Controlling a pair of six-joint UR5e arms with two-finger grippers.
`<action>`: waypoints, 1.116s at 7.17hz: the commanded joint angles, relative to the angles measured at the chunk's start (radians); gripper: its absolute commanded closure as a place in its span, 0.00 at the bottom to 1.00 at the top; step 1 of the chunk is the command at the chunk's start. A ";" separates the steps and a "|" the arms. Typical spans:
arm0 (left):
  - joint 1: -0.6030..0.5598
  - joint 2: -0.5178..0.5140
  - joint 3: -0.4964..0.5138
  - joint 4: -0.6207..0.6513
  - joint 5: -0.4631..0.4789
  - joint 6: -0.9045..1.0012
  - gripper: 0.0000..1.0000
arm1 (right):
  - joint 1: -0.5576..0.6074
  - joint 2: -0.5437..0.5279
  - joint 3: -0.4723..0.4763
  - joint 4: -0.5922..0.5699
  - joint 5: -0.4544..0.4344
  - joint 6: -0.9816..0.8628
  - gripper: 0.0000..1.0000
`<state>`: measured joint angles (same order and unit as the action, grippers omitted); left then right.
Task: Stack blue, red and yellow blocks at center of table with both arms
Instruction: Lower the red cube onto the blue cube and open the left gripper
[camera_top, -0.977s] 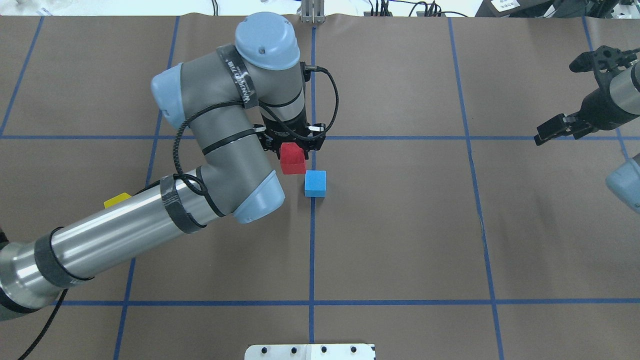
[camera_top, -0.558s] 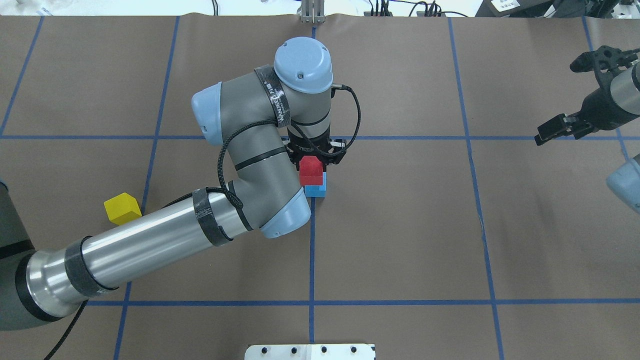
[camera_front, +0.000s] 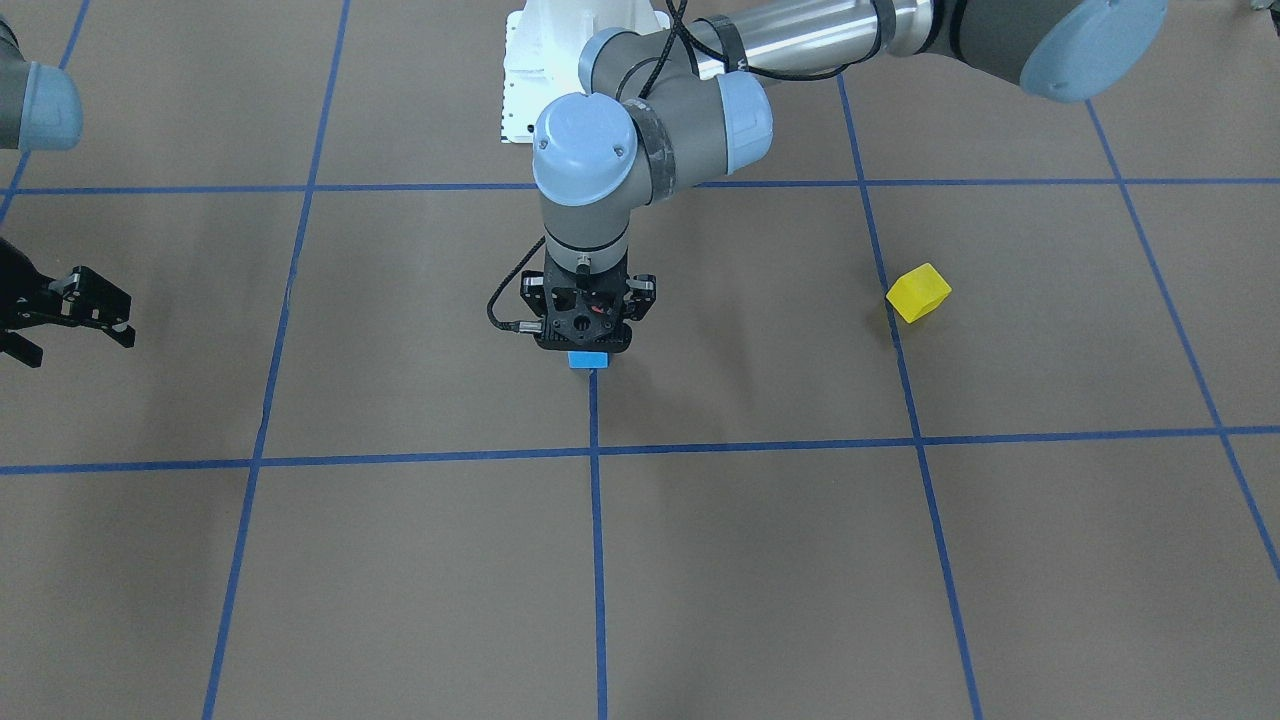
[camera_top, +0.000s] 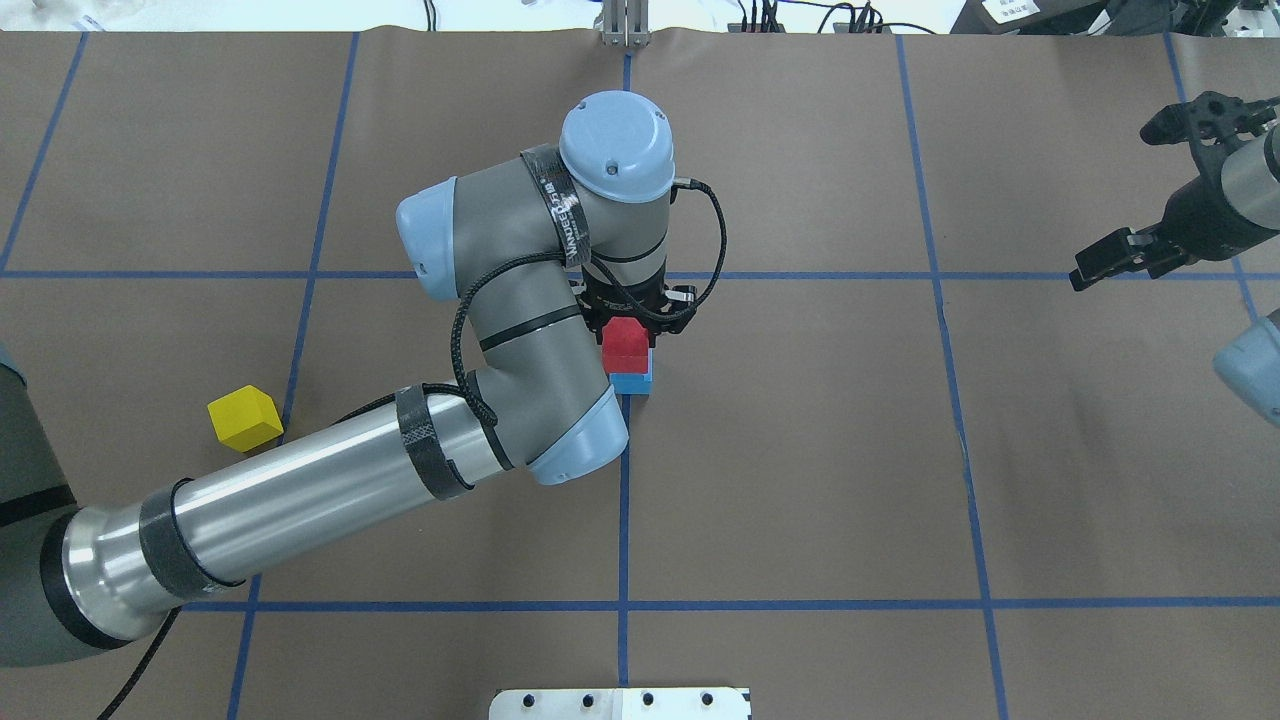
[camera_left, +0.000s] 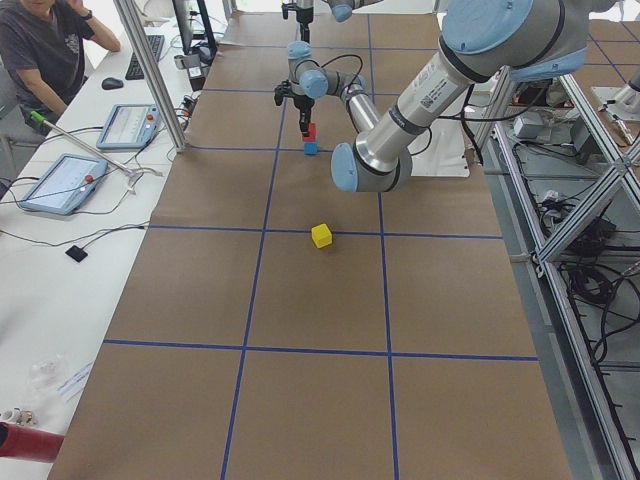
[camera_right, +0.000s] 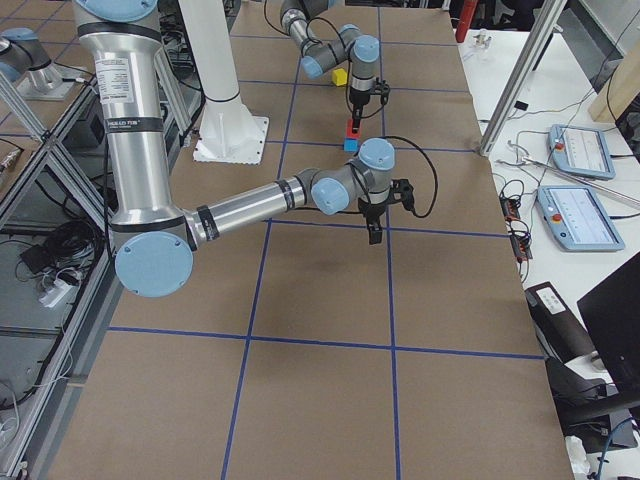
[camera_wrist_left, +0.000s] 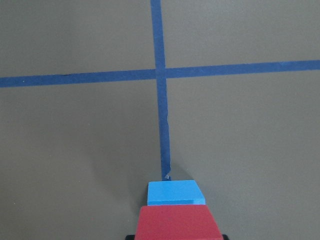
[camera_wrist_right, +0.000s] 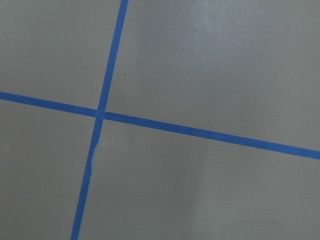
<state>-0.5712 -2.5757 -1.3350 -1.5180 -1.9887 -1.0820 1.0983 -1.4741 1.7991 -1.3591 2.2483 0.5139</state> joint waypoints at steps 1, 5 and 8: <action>0.007 0.000 0.007 -0.013 0.007 -0.001 1.00 | 0.000 0.000 0.000 0.000 0.001 0.000 0.00; 0.007 -0.001 0.007 -0.014 0.007 -0.006 1.00 | 0.000 0.000 0.000 0.000 0.001 0.000 0.00; 0.011 0.000 0.007 -0.021 0.007 -0.006 0.72 | 0.000 0.000 -0.001 0.000 0.001 0.000 0.00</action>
<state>-0.5626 -2.5768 -1.3284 -1.5348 -1.9819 -1.0876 1.0983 -1.4741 1.7981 -1.3591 2.2488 0.5139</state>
